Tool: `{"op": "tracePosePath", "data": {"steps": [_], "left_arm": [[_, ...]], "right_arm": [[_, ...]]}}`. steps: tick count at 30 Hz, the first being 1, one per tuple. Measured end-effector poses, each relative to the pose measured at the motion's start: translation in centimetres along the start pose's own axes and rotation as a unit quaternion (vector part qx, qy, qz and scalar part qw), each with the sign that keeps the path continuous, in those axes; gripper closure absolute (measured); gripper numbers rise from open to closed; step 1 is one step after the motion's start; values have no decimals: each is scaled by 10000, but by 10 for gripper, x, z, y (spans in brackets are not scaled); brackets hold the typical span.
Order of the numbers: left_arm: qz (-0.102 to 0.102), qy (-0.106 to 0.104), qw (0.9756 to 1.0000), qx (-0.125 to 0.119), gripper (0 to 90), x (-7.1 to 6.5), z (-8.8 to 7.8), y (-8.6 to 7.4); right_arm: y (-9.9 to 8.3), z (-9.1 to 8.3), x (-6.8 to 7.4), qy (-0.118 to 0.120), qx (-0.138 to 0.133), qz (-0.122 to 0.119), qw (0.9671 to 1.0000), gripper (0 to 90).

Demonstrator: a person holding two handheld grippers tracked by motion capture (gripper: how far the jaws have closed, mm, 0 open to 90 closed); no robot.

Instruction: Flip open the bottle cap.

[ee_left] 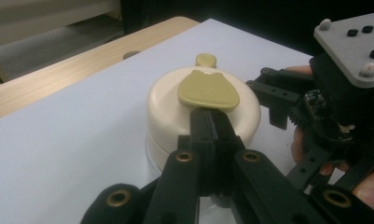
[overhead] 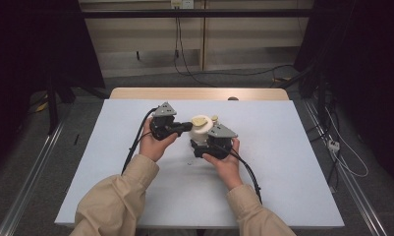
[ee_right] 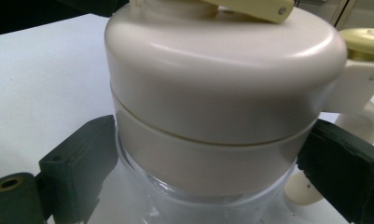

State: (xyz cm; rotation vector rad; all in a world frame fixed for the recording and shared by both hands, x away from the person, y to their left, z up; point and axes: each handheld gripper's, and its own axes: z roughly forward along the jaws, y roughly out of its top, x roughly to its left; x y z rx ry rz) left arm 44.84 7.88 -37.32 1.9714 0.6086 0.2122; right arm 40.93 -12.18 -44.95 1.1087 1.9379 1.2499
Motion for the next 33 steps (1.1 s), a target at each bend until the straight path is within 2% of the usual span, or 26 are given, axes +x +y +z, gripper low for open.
{"op": "tracePosePath", "data": {"steps": [33], "left_arm": [[19,30,10000,-78,900,-1,0,14]], "right_arm": [[0,0,0,3,0,11,10000,67]]}}
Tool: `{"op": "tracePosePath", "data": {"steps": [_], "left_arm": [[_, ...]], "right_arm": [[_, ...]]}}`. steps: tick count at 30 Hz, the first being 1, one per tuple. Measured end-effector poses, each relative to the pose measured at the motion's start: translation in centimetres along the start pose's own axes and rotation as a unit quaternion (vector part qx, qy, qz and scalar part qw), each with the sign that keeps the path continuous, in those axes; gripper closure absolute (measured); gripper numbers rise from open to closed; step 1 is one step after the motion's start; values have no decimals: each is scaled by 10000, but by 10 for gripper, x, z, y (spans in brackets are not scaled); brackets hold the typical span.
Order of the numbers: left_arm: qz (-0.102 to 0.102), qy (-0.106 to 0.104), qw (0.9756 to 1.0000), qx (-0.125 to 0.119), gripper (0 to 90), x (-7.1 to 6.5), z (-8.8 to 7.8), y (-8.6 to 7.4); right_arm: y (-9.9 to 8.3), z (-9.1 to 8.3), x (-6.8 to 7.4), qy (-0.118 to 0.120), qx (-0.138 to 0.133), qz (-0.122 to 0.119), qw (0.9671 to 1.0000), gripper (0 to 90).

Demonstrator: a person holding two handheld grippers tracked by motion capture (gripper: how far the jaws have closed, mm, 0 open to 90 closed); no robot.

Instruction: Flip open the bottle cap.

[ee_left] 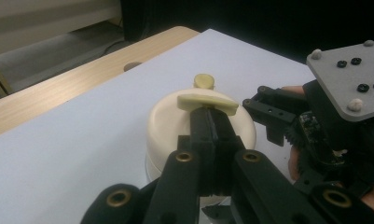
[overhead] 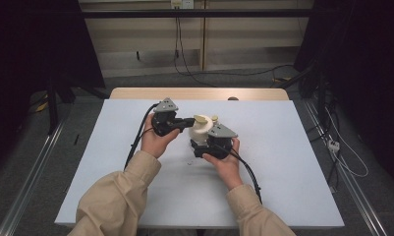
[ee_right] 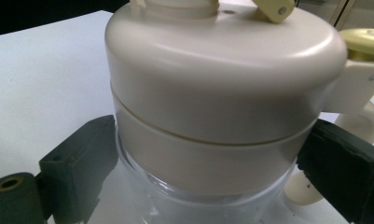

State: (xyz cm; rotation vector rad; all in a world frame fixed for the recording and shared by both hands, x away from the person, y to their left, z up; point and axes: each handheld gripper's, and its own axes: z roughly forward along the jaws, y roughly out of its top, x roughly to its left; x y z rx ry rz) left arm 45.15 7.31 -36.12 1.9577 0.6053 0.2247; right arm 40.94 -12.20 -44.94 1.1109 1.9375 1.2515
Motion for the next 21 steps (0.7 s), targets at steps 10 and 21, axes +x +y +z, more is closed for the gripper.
{"op": "tracePosePath", "data": {"steps": [10,21], "left_arm": [[-13,22,10000,-41,900,1,1,2],[-30,-2,10000,-64,900,0,2,5]], "right_arm": [[0,0,0,-1,2,0,10000,67],[0,0,0,4,11,1,10000,67]]}}
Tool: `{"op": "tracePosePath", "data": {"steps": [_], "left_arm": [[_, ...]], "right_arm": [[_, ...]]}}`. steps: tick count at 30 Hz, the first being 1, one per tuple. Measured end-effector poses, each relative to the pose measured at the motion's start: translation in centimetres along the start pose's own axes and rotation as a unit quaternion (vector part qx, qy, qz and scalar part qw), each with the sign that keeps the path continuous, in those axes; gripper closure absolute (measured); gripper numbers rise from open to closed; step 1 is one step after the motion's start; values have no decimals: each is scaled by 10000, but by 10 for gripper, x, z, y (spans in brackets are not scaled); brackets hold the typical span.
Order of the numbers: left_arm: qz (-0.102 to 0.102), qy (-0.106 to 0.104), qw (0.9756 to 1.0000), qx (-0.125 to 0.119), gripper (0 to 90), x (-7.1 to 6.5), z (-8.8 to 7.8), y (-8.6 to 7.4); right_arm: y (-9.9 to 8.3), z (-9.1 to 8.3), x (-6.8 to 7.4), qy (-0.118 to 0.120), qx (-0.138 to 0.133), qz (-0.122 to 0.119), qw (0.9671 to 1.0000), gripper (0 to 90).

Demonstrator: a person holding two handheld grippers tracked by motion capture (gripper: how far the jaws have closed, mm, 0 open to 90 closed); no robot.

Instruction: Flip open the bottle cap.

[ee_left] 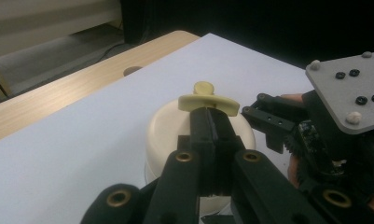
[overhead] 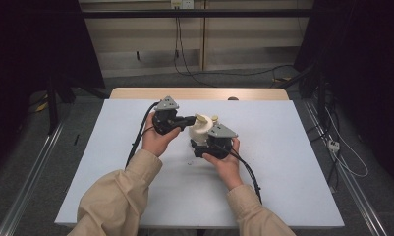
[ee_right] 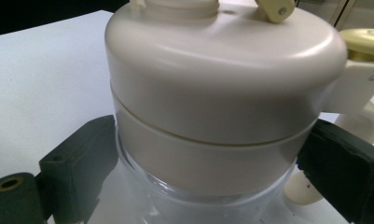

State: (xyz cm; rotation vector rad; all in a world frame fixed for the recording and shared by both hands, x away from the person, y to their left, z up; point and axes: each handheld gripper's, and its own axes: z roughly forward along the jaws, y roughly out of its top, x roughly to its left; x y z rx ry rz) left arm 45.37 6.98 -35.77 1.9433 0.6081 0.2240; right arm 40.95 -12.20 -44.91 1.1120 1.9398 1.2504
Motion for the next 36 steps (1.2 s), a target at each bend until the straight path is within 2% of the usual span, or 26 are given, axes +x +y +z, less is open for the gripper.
{"op": "tracePosePath", "data": {"steps": [9,12,32,36], "left_arm": [[10,12,10000,-8,900,-2,1,3],[74,13,10000,47,900,-2,3,4],[74,11,10000,40,900,-4,8,7],[15,-12,10000,-1,900,-4,9,9]], "right_arm": [[0,0,0,2,3,-3,10000,68],[0,0,0,4,3,-9,10000,68],[0,-1,-1,24,9,6,10000,69],[0,-1,-1,28,11,7,10000,69]]}}
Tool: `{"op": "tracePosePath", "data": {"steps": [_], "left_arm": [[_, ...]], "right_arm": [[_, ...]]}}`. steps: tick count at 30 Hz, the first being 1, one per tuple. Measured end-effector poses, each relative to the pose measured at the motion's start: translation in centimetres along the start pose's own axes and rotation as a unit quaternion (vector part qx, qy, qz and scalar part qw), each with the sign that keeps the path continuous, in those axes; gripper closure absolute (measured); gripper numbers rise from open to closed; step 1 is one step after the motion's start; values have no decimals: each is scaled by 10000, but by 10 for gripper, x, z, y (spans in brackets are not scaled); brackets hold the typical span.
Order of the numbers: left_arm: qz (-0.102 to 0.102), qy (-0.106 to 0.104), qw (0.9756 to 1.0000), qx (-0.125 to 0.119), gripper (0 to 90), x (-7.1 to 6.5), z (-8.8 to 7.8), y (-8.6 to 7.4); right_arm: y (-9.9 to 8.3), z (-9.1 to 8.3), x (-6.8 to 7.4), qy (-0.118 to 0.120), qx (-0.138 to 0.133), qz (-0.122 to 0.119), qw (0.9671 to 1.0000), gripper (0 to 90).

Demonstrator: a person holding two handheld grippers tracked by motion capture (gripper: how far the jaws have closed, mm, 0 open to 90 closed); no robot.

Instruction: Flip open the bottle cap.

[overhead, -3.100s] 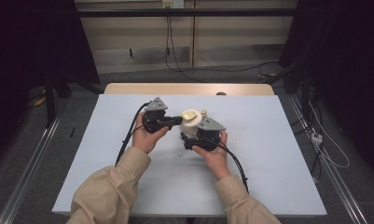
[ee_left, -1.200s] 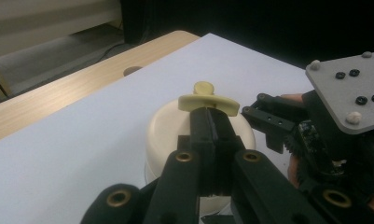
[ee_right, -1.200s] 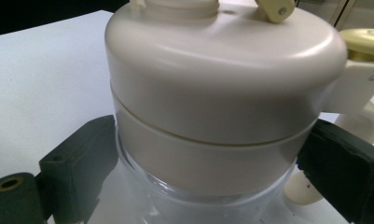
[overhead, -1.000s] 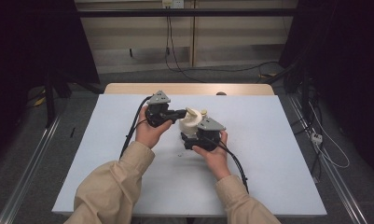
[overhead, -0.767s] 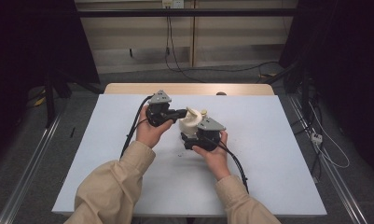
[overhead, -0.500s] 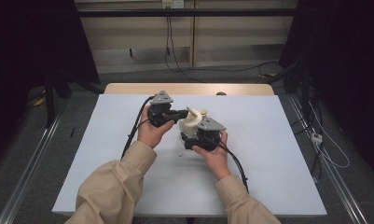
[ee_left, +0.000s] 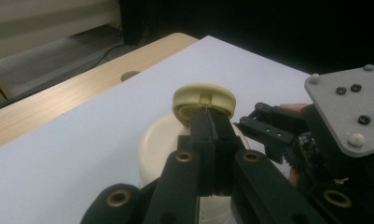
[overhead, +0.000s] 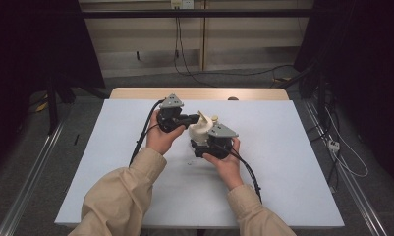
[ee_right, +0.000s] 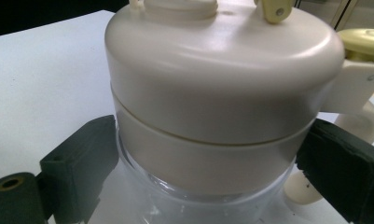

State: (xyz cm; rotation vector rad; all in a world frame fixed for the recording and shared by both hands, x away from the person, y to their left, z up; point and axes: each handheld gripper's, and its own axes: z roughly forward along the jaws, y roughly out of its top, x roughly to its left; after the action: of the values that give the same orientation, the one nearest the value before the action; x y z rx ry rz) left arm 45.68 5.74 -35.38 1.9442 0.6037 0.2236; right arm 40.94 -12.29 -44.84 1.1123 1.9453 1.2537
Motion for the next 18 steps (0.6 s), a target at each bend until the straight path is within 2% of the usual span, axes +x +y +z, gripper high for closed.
{"op": "tracePosePath", "data": {"steps": [3,18], "left_arm": [[17,-12,10000,53,900,0,1,0],[43,-19,10000,17,900,-2,4,4]], "right_arm": [[0,0,0,9,-4,11,10000,70],[0,0,0,16,-6,7,10000,71]]}}
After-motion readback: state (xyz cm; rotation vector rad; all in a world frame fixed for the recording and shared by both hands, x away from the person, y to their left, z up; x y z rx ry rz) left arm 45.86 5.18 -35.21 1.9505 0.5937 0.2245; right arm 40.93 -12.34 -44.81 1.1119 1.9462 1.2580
